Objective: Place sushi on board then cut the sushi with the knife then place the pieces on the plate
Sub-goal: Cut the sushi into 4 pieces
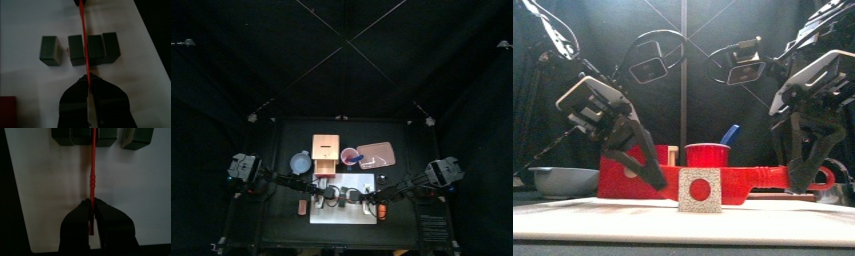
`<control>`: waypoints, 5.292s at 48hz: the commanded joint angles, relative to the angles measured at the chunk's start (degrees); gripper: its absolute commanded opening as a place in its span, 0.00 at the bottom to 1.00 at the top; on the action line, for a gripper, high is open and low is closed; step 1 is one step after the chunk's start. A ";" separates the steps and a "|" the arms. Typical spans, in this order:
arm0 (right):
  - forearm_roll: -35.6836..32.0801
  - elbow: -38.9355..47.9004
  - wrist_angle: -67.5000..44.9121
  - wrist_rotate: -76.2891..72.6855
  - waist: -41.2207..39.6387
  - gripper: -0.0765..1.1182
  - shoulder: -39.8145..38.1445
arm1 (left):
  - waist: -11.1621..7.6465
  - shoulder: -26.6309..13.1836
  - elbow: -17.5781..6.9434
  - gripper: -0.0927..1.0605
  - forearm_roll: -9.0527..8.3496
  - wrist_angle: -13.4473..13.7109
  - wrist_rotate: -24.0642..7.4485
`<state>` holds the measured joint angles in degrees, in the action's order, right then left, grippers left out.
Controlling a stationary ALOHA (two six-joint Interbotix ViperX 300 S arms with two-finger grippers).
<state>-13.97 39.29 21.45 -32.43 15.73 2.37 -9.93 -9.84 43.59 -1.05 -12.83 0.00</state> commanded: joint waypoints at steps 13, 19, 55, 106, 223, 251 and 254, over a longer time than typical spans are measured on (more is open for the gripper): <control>0.26 -3.78 -0.70 0.53 0.09 0.38 -2.02 | -0.35 2.99 -1.49 0.41 0.97 -1.32 -0.26; -0.35 -4.57 0.70 0.97 0.00 0.38 -3.60 | -0.09 5.19 -1.41 0.41 0.53 -1.14 -0.26; -1.49 -6.68 4.22 0.53 2.99 0.38 -7.29 | -4.92 9.32 -1.93 0.41 2.64 -1.05 -0.09; -5.19 -7.91 4.48 0.97 1.76 0.38 -3.78 | -3.87 7.56 -1.67 0.41 2.11 -0.26 -0.35; -1.49 -9.14 3.78 0.35 2.37 0.38 0.97 | -6.33 1.23 -1.93 0.41 5.36 -0.18 -0.09; -2.29 -10.37 5.80 0.79 3.08 0.38 -0.44 | -5.89 6.50 -2.02 0.43 5.27 -0.26 -0.18; -2.37 -10.37 5.80 0.70 3.08 0.38 -0.62 | -5.62 6.68 -1.93 0.44 5.36 -0.18 -0.18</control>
<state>-15.47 31.73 27.86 -31.99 19.34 4.75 -16.52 -5.19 43.59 4.39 -12.22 0.00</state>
